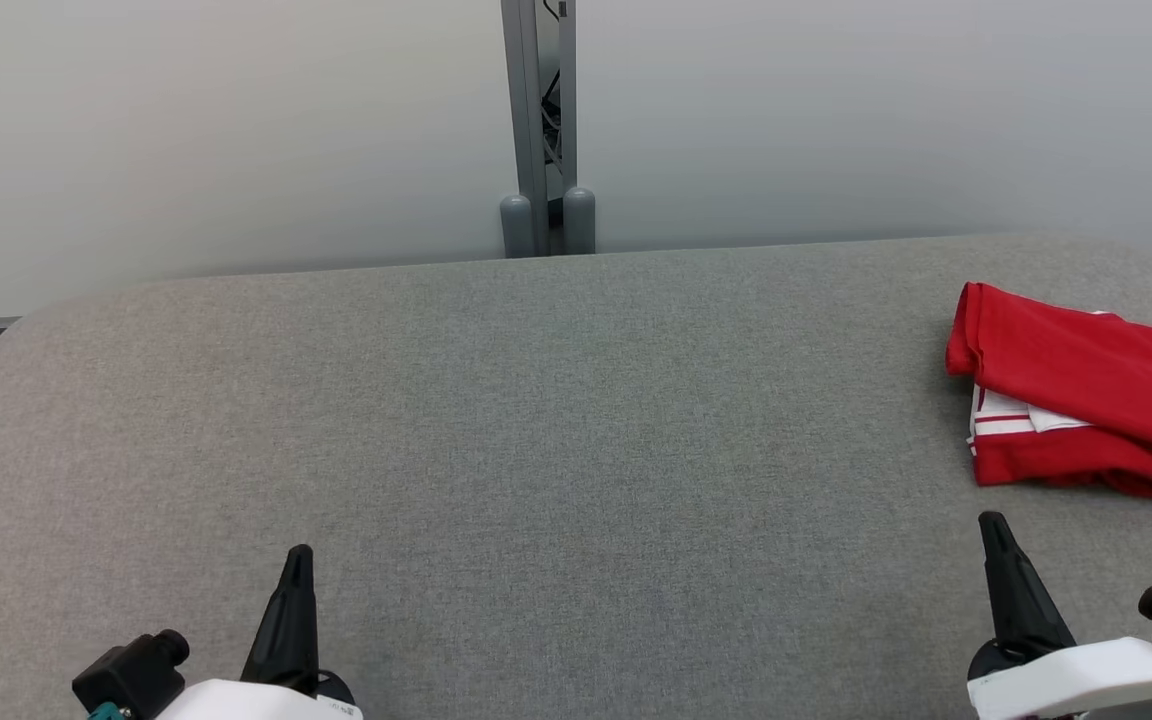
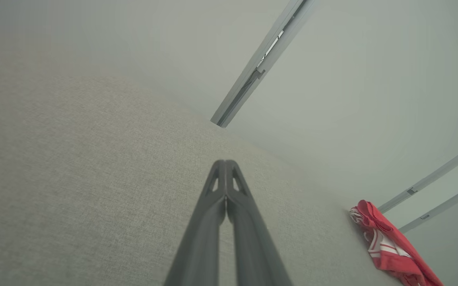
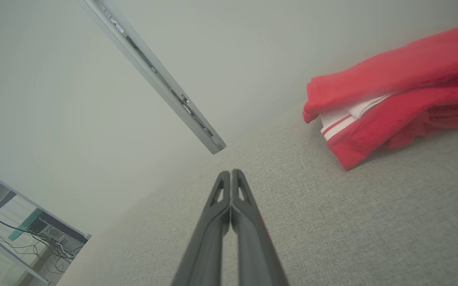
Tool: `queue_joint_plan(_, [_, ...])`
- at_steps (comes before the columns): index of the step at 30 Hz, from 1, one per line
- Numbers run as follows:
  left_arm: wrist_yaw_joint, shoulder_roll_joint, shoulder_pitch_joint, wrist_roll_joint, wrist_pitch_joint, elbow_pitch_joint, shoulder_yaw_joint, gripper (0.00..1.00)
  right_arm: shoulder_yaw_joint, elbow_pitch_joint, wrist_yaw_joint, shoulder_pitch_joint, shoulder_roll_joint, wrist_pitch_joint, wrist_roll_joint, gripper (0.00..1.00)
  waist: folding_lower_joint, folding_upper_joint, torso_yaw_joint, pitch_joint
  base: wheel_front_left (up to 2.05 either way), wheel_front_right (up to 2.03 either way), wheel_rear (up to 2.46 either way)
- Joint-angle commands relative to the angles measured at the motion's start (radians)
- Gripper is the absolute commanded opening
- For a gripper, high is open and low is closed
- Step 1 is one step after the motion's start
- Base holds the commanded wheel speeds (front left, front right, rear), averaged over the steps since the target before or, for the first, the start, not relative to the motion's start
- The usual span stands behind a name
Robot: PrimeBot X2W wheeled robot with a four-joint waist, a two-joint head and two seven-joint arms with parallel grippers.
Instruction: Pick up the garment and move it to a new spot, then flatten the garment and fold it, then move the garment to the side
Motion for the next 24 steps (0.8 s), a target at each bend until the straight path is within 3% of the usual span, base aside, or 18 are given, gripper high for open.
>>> queue_joint_plan(1, [-0.011,0.009,-0.037,-0.049,0.007,-0.004,0.01,0.0,-0.011,-0.007,0.0,-0.031,-0.01,0.012,0.048,0.0,0.0,0.0,0.0,0.0,0.0,0.0,0.0])
queue_joint_plan(24, [-0.054,0.01,-0.114,-0.341,0.075,0.047,0.056,0.0,-0.069,0.03,0.0,-0.084,-0.01,0.098,0.341,0.0,0.0,0.0,0.001,0.006,0.0,0.0,0.0])
